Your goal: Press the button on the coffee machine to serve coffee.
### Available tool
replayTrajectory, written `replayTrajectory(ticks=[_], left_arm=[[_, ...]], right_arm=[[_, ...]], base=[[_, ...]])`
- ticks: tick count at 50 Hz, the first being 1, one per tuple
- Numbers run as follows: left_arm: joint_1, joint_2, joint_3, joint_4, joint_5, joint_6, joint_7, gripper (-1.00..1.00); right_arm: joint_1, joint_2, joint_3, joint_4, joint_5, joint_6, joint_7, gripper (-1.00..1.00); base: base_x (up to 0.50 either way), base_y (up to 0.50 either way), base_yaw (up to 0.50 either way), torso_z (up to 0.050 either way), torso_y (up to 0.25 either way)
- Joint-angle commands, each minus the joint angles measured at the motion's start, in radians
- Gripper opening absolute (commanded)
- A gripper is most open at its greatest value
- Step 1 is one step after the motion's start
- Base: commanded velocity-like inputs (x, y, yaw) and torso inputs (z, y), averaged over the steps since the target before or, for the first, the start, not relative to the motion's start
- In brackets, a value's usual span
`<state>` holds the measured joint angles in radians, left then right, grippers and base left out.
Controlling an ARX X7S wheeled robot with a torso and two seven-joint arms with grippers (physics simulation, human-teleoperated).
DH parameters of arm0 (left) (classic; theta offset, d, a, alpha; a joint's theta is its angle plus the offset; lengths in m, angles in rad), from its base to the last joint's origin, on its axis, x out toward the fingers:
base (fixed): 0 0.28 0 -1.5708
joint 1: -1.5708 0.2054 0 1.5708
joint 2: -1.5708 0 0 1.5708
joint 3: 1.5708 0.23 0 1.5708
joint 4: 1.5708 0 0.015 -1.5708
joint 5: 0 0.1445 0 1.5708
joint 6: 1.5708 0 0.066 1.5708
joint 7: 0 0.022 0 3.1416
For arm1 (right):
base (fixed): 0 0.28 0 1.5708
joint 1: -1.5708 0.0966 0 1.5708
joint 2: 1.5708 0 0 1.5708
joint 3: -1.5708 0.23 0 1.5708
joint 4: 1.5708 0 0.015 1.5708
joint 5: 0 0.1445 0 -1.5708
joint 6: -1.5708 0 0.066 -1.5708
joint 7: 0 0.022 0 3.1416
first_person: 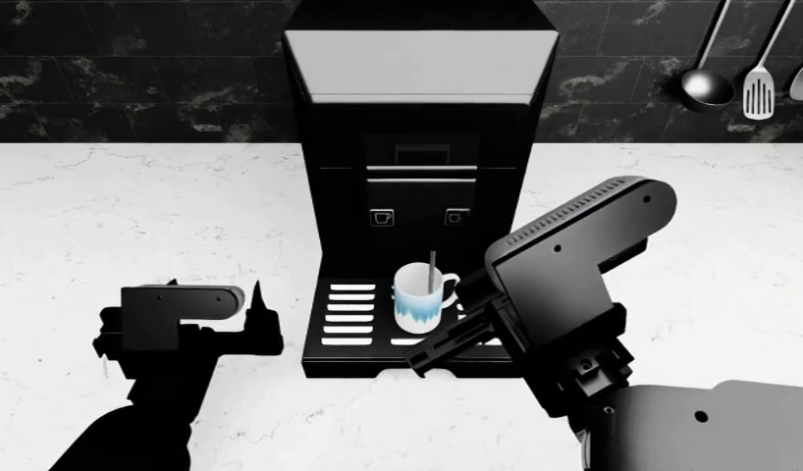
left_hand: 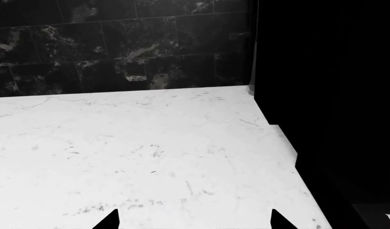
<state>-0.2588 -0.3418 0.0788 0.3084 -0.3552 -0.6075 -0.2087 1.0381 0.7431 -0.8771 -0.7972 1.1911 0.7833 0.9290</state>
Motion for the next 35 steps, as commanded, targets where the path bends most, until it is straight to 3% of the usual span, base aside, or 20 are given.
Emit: replayTrajectory(ticks=[1,16,35], left_arm=[[0.003,-0.006,-0.002,-0.005,-0.005,0.005,0.002,1.0],[0.005,-0.009,-0.001,-0.009,-0.01,0.009,0.001,1.0],[0.006,-0.013,-0.001,-0.008,-0.017,0.012,-0.003,1.0]], right_arm=[[-0.022,-0.008,-0.015,0.027,-0.038,-0.016,-0.026,-1.0],[-0.038,-0.013,-0.024,0.052,-0.061,-0.038,-0.063,-1.0],[0.032,-0.009,-0.014,-0.074,0.069,0.038,0.045,-1.0]], base=[[0.0,0.0,0.0,0.0,0.0],[0.0,0.0,0.0,0.0,0.0],[0.0,0.0,0.0,0.0,0.0]])
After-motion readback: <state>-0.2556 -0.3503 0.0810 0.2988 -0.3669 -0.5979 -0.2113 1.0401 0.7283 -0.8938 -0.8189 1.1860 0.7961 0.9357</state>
